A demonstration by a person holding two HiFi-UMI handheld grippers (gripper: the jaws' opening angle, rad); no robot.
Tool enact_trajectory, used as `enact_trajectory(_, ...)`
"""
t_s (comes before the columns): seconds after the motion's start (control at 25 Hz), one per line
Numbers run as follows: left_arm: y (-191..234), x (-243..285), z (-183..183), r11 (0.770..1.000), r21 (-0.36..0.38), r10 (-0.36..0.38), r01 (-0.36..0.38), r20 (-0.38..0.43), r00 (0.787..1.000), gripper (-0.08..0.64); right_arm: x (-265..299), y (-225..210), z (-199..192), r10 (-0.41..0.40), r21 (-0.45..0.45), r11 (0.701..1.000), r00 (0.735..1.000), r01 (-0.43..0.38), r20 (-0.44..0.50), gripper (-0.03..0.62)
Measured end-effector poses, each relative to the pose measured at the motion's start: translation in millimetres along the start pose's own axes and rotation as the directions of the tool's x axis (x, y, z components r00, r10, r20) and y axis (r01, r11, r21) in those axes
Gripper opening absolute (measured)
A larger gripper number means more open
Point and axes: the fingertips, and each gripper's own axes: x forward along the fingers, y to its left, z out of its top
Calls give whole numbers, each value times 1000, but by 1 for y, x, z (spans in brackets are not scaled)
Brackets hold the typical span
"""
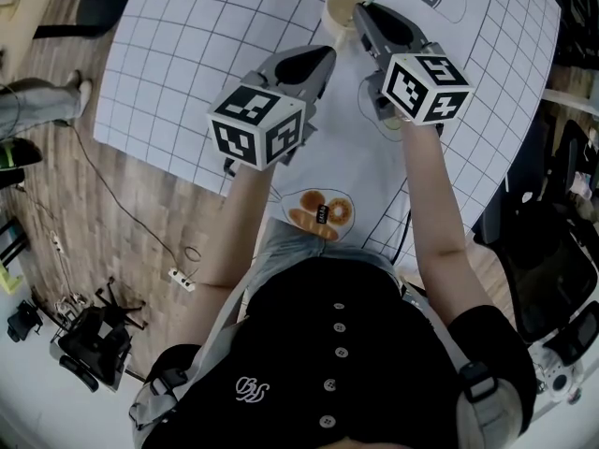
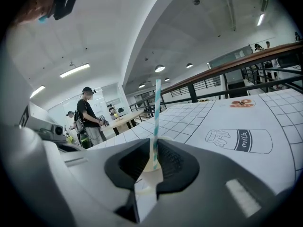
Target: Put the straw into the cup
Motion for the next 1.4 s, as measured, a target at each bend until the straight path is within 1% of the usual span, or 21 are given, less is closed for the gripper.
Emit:
enact_trajectory(0.2,1,0,-2,1000,-5,4,-4,2,1000,0,1,3,0,6,-15,1000,1000,-6,5,56)
enact_trajectory(0.4,-1,-4,-1,1000,1,9,-9,8,1000,0,0,0,1,-23,-16,1000,1000,23,5,96)
enact_trajectory(0.52,-3,-8,2,1000,2,10,-10,18,1000,0,-2,-4,3,-49,-15,999,999,49,4,132)
enact_trajectory(0.68,-6,-14,4,1000,2,4,-4,32,999,0,-5,-8,5,-87,5,996,996,87,5,211)
enact_trajectory(0.76,-6,-17,7,1000,5,6,-6,40,999,0,-5,-8,5,-94,17,995,996,94,2,231)
enact_trajectory(0.96,-14,-27,14,1000,10,-7,6,68,998,0,-16,1,11,-87,51,995,996,86,2,235)
enact_trajectory(1.16,-25,-41,17,1000,24,-20,18,87,996,0,-30,2,8,-132,49,990,991,132,-5,235)
enact_trajectory(1.4,-43,-59,17,999,22,-33,31,121,992,-2,-53,15,3,-142,82,987,990,140,23,235)
